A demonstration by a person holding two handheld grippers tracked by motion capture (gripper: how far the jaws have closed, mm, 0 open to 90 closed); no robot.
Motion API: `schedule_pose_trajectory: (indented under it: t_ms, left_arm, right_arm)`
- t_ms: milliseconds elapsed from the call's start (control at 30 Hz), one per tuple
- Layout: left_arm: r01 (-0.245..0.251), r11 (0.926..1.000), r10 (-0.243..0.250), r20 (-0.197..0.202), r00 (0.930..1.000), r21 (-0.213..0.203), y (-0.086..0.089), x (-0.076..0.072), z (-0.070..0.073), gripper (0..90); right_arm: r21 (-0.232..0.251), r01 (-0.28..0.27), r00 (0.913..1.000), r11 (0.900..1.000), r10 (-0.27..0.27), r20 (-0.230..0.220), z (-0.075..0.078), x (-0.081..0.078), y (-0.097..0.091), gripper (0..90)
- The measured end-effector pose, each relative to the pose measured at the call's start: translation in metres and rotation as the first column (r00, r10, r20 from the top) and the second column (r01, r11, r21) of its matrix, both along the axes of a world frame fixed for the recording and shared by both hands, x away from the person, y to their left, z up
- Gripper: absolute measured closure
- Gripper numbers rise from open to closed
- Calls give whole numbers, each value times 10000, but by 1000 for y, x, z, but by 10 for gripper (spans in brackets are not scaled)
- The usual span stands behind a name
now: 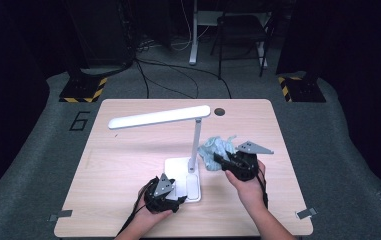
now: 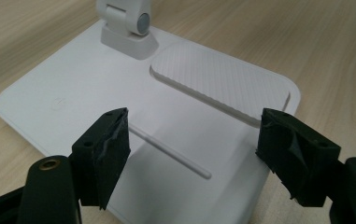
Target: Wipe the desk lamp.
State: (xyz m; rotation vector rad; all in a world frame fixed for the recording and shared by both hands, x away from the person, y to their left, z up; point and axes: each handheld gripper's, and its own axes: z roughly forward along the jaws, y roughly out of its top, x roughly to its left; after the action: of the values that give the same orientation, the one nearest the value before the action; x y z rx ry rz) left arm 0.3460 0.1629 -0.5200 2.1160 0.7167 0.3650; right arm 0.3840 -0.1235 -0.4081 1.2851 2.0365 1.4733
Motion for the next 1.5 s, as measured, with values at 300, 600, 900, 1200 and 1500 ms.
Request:
schedule_pose_trajectory:
  t_ms: [300, 600, 900, 1200, 1500]
  left_arm:
    - [-218, 9992, 220, 52, 9997, -326, 4, 4, -4, 252]
    - [-203, 9993, 204, 39, 9998, -314, 4, 4, -4, 253]
    - [-195, 9993, 196, 50, 9998, -323, 4, 4, -4, 253]
    - [-288, 9983, 287, -25, 9996, -502, 3, 3, -5, 253]
    - [-397, 9972, 393, -85, 9992, -640, 2, 3, -6, 254]
  right_arm:
    - [532, 228, 9984, 9983, -255, 500, 56, 19, 1, 654]
    - [392, 183, 9976, 9991, -208, 657, 75, 24, 8, 652]
    - [508, 166, 9977, 9986, -199, 649, 78, 27, 9, 652]
    - [737, 176, 9961, 9971, -239, 853, 97, 30, 9, 652]
    - [1279, 165, 9968, 9917, -263, 751, 106, 34, 9, 652]
